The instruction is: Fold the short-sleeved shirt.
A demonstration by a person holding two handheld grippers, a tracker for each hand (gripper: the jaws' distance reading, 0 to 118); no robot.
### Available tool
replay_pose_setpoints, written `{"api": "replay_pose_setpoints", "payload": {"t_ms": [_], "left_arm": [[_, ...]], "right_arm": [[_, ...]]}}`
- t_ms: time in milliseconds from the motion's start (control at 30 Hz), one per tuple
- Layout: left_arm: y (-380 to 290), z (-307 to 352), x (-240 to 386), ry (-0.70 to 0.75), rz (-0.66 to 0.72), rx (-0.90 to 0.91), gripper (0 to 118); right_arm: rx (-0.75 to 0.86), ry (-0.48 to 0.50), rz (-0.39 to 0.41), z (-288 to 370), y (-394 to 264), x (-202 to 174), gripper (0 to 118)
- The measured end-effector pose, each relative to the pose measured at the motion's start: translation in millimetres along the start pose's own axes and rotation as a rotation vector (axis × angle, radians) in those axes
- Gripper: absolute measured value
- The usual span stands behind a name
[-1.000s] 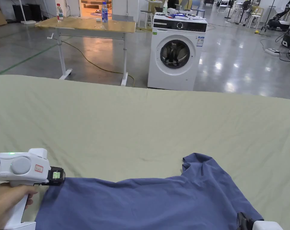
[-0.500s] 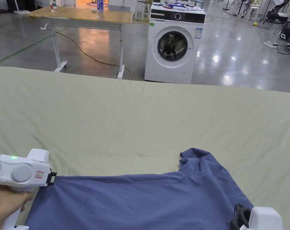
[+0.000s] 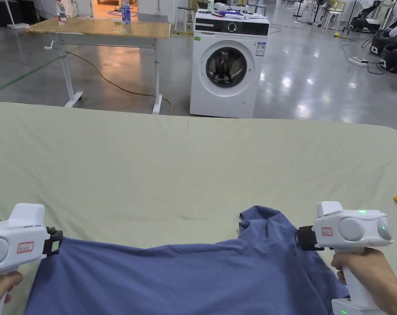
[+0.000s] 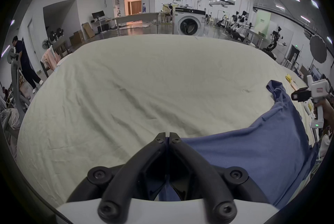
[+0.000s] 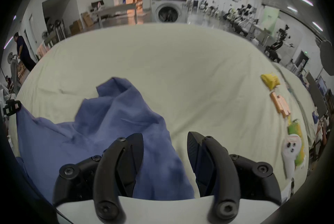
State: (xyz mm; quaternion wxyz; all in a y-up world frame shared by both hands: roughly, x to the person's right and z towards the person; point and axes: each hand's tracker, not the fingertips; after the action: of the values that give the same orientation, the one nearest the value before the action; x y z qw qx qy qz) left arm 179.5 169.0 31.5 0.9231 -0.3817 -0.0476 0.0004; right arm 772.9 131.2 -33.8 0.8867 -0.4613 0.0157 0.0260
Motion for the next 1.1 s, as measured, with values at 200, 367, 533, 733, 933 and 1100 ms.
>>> {"api": "replay_pose_setpoints", "payload": {"t_ms": [200, 367, 533, 733, 933, 1100], "left_arm": [[2.5, 0.3, -2.5, 0.004, 0.008, 0.001, 0], [4.3, -1.3, -1.9, 0.008, -0.004, 0.001, 0], [9.5, 10.5, -4.1, -0.003, 0.013, 0.033, 0], [26.0, 50.1, -3.7, -0.023, 0.025, 0.117, 0], [51.8, 110.9, 1.0, -0.029, 0.018, 0.232, 0], [80.4, 170.4, 2.6, -0.023, 0.008, 0.347, 0]], "right_arm": [[-0.097, -0.013, 0.01, -19.0, -3.4, -6.4, 43], [-0.077, -0.016, 0.031, -17.2, -7.1, -12.4, 4], [0.079, -0.082, 0.017, 16.8, -9.2, -3.7, 4], [0.257, -0.065, -0.019, 103.5, -8.7, 14.9, 4], [0.424, -0.103, 0.021, 199.2, -4.7, 6.8, 4], [0.561, -0.144, 0.042, 275.3, 8.2, -1.1, 4]]}}
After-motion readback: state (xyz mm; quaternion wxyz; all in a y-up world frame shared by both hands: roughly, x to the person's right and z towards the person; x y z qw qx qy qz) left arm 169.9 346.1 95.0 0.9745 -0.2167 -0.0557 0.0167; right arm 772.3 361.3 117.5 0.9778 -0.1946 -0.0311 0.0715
